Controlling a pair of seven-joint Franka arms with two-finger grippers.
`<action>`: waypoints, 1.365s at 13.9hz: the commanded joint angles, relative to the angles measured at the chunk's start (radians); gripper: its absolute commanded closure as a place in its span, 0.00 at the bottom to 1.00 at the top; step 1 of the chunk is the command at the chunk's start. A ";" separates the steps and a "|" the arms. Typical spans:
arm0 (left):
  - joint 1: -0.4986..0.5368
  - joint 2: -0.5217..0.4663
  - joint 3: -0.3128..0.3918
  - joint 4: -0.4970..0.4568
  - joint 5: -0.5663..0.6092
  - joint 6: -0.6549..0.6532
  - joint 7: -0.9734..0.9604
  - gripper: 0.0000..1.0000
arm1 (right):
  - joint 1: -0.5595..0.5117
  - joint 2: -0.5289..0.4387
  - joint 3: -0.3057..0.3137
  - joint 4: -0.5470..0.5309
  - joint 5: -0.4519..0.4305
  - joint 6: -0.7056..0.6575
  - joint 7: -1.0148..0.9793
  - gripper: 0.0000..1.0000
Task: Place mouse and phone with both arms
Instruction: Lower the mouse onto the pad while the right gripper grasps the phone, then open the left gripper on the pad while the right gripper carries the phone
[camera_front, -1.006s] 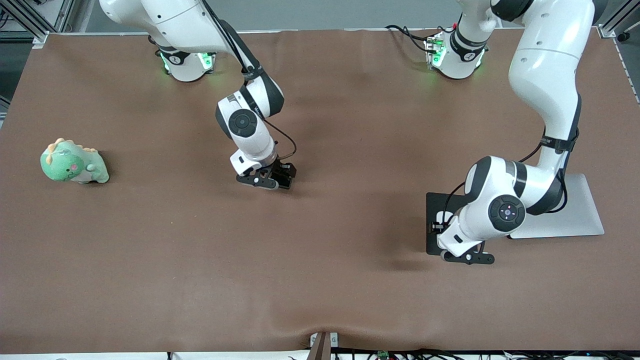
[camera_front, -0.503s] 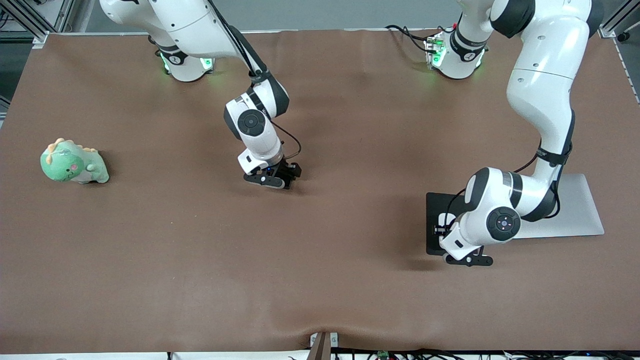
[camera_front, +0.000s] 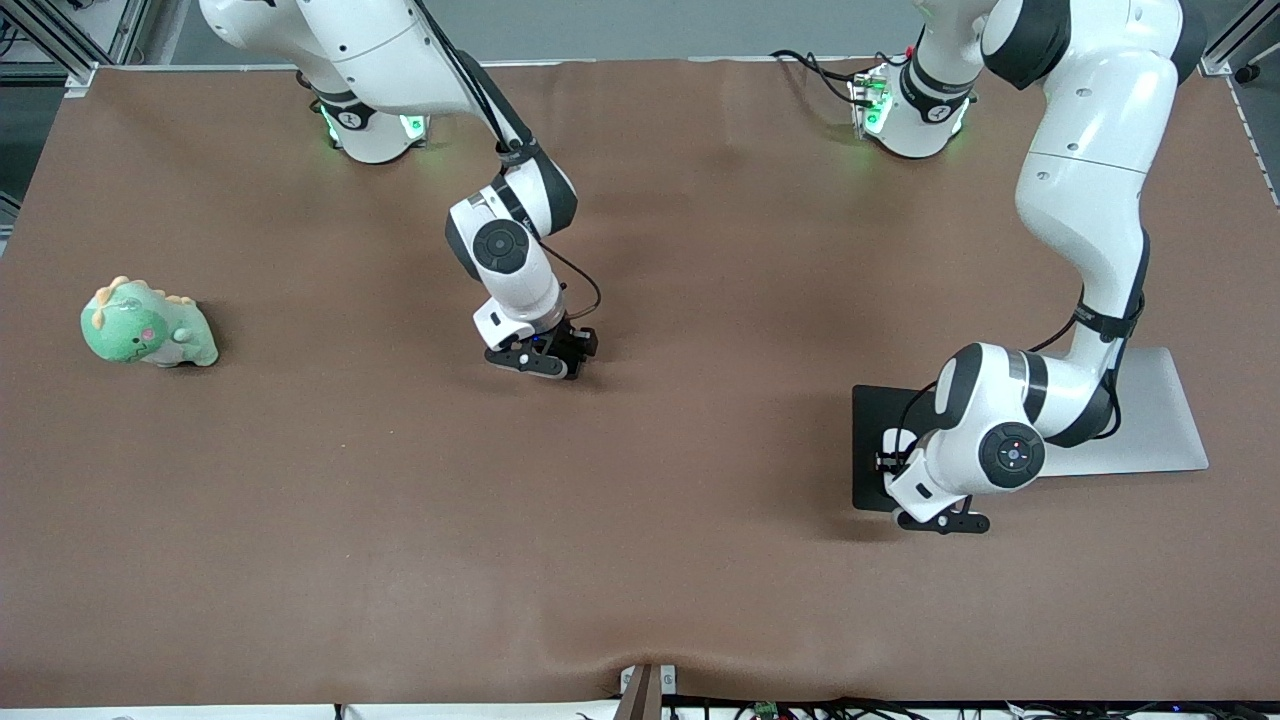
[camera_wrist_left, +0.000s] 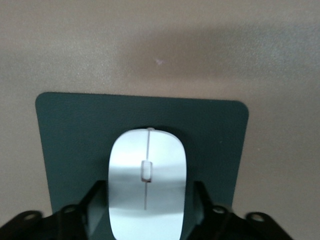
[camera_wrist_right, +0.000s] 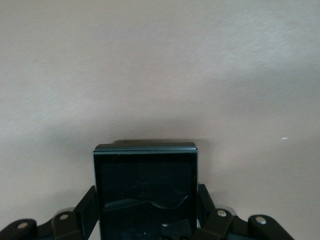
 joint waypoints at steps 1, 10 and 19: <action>0.002 -0.010 -0.002 0.012 0.025 0.007 0.008 0.00 | -0.069 -0.087 -0.005 -0.010 0.014 -0.123 -0.008 1.00; 0.009 -0.252 -0.011 -0.106 0.025 -0.031 0.000 0.00 | -0.422 -0.336 -0.006 -0.246 0.009 -0.242 -0.427 1.00; 0.008 -0.509 -0.019 -0.108 0.009 -0.306 0.012 0.00 | -0.641 -0.327 -0.018 -0.375 0.003 -0.115 -0.812 1.00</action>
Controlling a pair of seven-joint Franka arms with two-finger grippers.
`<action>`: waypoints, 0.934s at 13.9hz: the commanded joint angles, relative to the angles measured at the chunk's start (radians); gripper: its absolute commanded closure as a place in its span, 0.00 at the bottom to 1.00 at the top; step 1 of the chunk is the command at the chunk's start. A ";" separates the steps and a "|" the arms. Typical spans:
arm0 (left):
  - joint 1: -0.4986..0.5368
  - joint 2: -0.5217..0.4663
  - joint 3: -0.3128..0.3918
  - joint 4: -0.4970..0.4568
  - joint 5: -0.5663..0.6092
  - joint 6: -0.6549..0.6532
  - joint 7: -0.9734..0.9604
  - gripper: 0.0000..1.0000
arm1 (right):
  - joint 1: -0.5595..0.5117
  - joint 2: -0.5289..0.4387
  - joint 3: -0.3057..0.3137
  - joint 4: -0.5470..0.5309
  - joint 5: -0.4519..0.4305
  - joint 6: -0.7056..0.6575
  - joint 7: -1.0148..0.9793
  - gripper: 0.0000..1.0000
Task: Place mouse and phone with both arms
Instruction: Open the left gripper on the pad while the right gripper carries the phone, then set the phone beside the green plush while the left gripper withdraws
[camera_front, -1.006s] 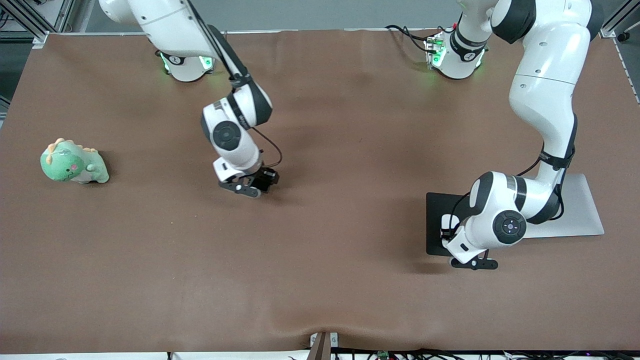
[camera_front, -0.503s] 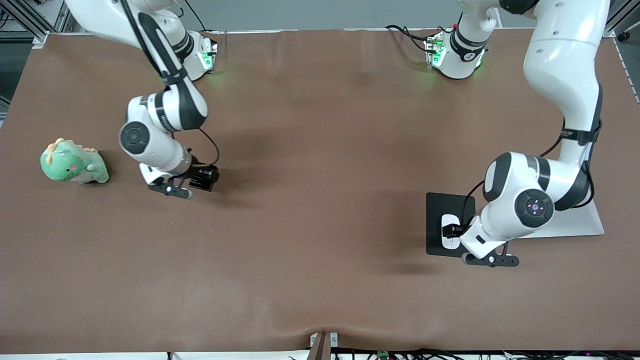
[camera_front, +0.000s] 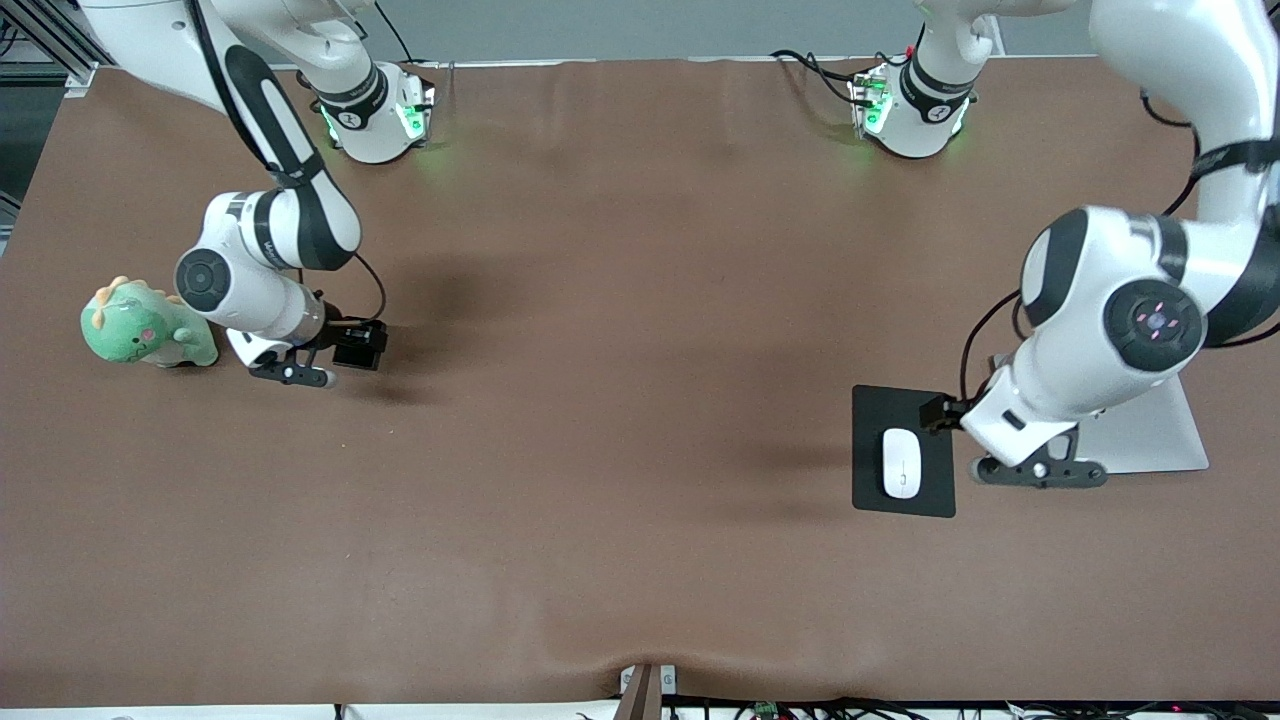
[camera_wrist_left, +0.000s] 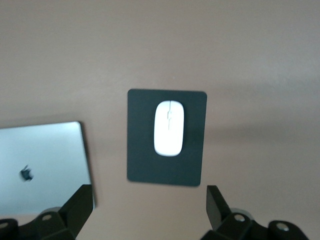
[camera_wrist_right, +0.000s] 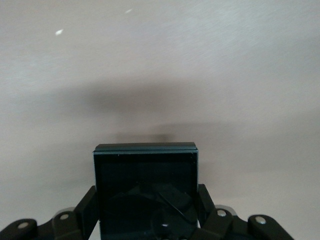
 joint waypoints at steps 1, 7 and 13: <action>0.012 -0.086 -0.003 -0.045 0.008 -0.064 0.012 0.00 | -0.063 -0.028 0.010 -0.068 0.004 0.061 -0.114 1.00; -0.004 -0.265 0.099 -0.045 -0.073 -0.239 0.177 0.00 | -0.114 -0.007 0.010 -0.134 0.004 0.174 -0.201 1.00; -0.007 -0.378 0.156 -0.053 -0.106 -0.362 0.271 0.00 | -0.146 0.024 -0.017 -0.143 0.004 0.208 -0.299 0.90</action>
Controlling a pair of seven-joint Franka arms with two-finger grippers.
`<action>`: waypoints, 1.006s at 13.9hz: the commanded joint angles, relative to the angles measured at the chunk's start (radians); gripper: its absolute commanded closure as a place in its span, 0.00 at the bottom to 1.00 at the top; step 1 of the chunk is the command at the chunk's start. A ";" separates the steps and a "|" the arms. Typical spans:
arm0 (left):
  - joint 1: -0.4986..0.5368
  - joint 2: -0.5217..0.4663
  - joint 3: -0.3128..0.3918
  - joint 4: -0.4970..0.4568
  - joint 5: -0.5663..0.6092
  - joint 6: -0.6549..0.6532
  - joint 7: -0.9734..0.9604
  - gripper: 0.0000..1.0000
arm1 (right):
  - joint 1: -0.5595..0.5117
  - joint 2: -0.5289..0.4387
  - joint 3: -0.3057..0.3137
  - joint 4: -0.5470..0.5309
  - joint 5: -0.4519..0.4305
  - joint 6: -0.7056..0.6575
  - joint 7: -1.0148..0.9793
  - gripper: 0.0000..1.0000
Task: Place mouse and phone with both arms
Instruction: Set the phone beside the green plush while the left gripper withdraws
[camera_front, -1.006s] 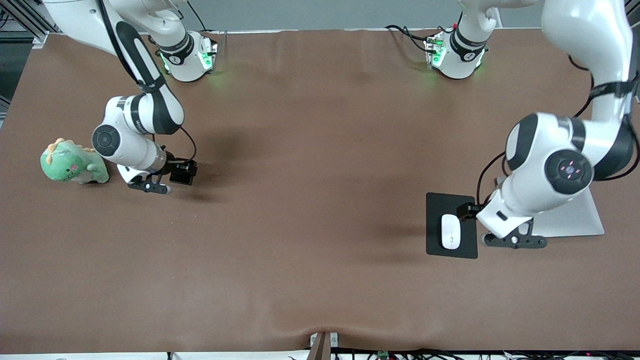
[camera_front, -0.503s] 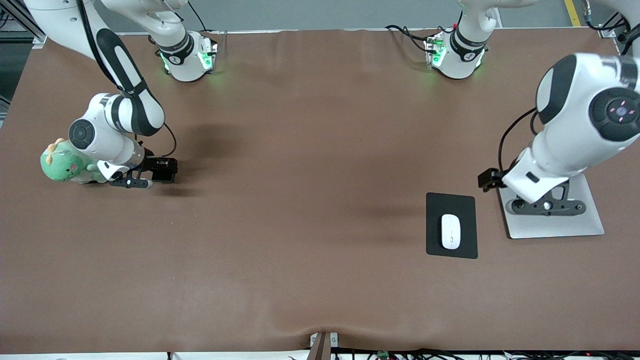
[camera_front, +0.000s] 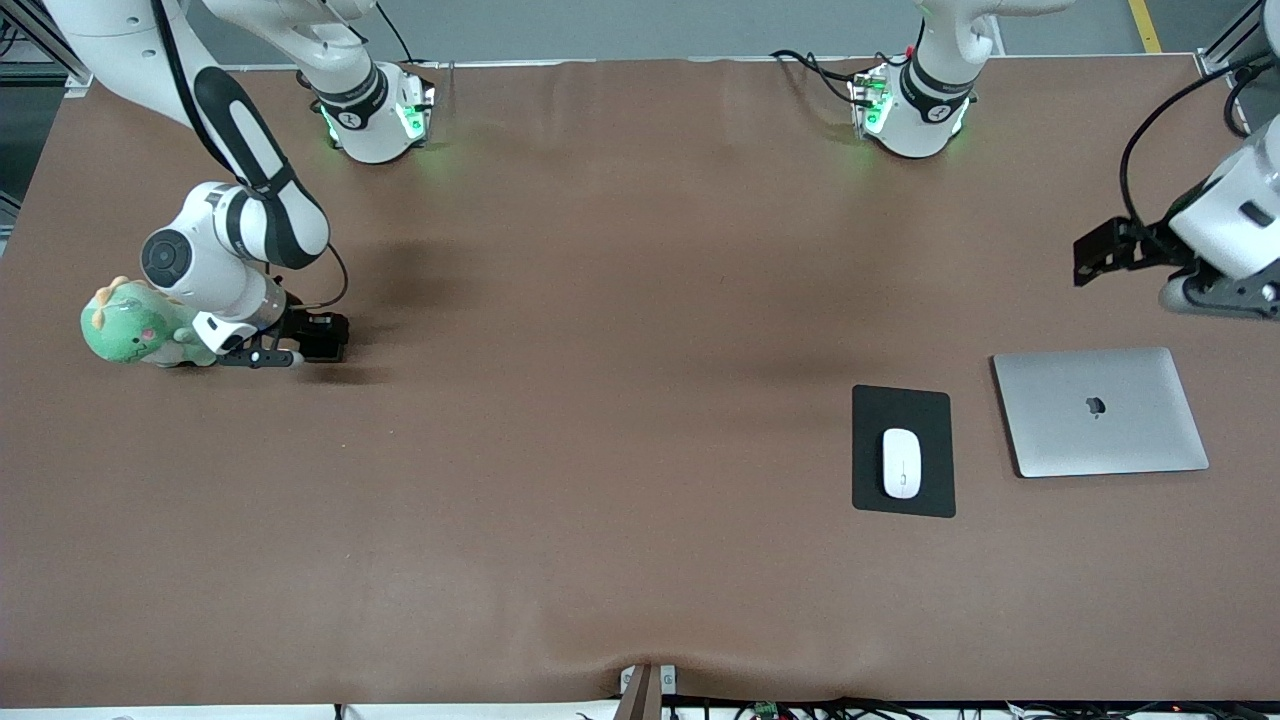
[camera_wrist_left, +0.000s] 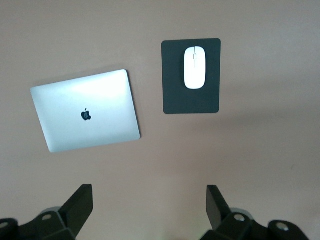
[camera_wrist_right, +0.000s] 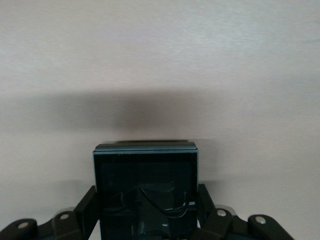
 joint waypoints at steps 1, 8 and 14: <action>-0.007 -0.043 0.001 -0.034 -0.014 -0.014 0.011 0.00 | -0.026 -0.003 0.005 -0.014 0.006 0.010 -0.029 0.33; -0.002 -0.070 -0.013 -0.039 -0.047 -0.022 -0.029 0.00 | -0.026 -0.043 0.005 0.145 0.007 -0.250 -0.023 0.00; -0.008 -0.062 -0.042 -0.031 -0.041 -0.025 -0.034 0.00 | -0.044 -0.034 -0.025 0.543 0.006 -0.828 -0.035 0.00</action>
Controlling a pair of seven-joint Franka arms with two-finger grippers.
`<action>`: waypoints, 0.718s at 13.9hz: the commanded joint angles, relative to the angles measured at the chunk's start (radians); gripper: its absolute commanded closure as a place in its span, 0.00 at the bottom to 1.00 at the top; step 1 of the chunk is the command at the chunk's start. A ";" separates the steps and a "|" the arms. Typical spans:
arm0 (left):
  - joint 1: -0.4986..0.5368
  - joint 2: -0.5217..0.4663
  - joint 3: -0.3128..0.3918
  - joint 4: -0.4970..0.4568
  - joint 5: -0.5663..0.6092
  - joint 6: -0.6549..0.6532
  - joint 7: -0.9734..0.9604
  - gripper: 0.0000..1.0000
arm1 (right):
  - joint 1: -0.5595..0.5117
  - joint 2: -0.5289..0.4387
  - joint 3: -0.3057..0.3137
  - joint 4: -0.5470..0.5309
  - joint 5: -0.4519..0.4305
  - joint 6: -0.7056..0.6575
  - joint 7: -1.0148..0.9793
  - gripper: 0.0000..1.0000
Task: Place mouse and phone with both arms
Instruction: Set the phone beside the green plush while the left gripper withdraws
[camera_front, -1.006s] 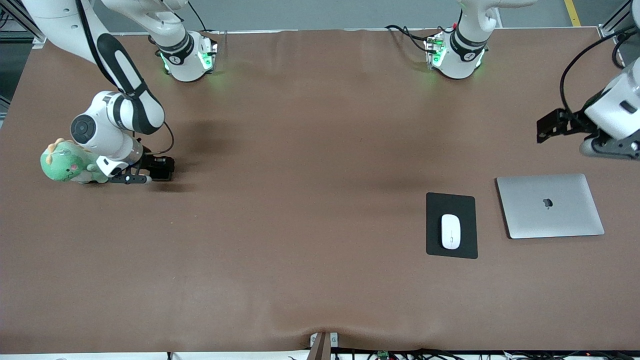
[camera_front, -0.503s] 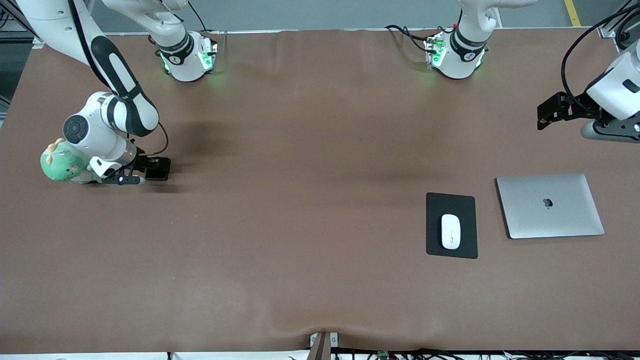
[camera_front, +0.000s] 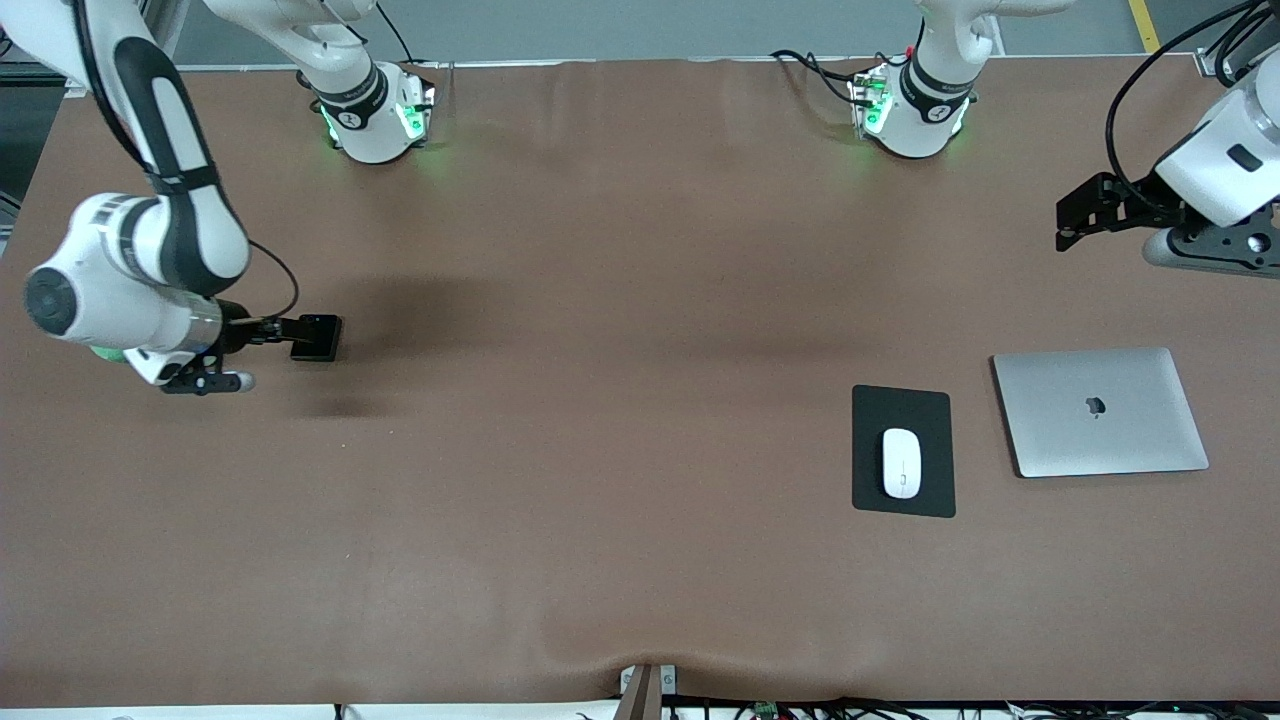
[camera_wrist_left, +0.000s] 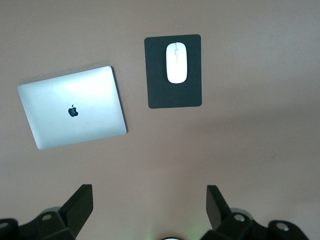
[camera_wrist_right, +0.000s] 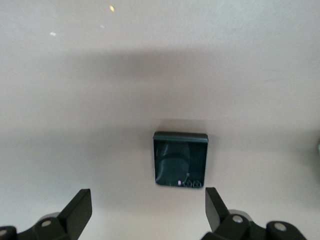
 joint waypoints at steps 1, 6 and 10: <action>0.005 -0.020 -0.009 -0.014 -0.007 -0.005 -0.012 0.00 | -0.030 0.011 -0.007 0.208 0.004 -0.261 -0.021 0.00; 0.005 -0.019 -0.011 -0.011 0.001 -0.005 -0.010 0.00 | -0.049 0.014 -0.007 0.387 0.000 -0.409 -0.037 0.00; 0.012 -0.019 -0.009 -0.008 0.003 0.001 -0.007 0.00 | -0.052 0.019 -0.005 0.557 -0.009 -0.479 -0.068 0.00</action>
